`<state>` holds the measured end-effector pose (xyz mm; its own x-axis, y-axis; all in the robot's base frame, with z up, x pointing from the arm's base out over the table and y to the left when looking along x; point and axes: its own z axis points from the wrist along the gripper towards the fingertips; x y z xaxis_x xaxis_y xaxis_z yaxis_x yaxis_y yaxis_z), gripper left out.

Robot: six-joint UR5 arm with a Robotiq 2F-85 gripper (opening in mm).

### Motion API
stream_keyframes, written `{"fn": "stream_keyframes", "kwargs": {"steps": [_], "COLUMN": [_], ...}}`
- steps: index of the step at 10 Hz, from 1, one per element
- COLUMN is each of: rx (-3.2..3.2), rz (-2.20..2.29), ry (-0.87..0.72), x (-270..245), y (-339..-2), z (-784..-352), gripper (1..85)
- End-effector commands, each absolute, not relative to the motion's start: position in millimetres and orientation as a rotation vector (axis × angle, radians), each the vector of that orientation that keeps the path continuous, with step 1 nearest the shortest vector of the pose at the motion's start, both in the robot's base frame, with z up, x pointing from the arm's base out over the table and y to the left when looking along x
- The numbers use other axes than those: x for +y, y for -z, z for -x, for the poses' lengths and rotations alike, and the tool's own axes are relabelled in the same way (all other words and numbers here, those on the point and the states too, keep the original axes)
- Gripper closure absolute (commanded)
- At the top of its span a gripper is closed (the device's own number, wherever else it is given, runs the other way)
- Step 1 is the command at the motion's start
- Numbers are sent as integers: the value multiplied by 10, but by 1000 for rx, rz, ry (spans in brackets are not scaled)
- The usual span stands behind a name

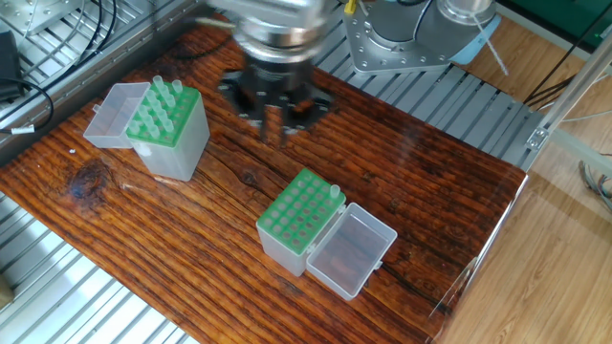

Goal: Transfer all large pipette tips from one holder to another

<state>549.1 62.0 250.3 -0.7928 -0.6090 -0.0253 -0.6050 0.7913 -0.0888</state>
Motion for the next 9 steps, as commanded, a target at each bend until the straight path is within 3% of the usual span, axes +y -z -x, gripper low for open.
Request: {"fn": "stream_keyframes", "kwargs": {"steps": [1, 4, 5, 6, 9], "rx": [2724, 2614, 2611, 2612, 2649], "rz": [1469, 1667, 1681, 1695, 1642], "ry": [201, 221, 36, -29, 28], "x": [86, -15, 288, 368, 281], "y": [-2319, -2323, -2313, -2312, -2312], "z": [-5684, -5722, -5586, -5511, -5555], "gripper": [557, 567, 507, 487, 480]}}
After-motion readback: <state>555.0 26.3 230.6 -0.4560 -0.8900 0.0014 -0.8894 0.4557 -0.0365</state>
